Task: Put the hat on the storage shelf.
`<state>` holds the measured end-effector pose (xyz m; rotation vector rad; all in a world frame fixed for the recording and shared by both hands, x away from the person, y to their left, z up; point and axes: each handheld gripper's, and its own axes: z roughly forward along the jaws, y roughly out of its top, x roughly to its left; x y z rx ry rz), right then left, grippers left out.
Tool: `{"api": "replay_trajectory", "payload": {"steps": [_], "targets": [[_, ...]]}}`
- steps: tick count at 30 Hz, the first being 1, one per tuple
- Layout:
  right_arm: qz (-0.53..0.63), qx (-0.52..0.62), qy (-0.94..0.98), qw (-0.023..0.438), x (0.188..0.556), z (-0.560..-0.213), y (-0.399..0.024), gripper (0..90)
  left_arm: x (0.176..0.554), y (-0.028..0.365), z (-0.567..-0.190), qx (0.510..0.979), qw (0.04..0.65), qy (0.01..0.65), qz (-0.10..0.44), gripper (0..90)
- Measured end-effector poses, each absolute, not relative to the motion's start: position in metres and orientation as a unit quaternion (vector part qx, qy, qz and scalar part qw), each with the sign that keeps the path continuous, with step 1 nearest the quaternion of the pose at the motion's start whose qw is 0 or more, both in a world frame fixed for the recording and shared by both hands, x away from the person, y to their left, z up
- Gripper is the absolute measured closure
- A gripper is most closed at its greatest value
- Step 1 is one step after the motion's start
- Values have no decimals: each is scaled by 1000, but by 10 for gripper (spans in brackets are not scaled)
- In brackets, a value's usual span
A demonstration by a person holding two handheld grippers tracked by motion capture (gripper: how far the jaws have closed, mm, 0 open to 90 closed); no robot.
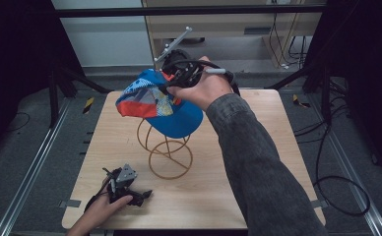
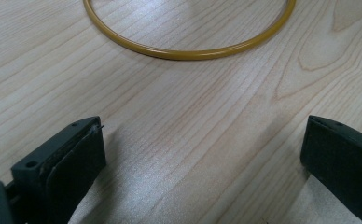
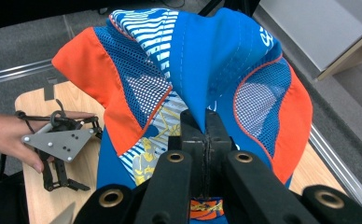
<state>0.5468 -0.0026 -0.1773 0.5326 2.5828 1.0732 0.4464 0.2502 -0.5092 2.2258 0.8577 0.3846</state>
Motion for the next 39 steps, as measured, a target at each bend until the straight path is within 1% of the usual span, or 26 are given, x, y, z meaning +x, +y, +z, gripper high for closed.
{"api": "replay_trajectory", "payload": {"steps": [13, 24, 39], "targets": [[350, 182, 909, 137, 559, -191, 25, 900, 447, 250, -509, 862, 354, 331, 149, 0], [336, 182, 915, 126, 567, -200, 39, 900, 447, 250, -509, 862, 355, 331, 149, 0], [317, 185, 923, 118, 571, -212, 40, 898, 447, 250, -509, 862, 354, 330, 148, 0]]}}
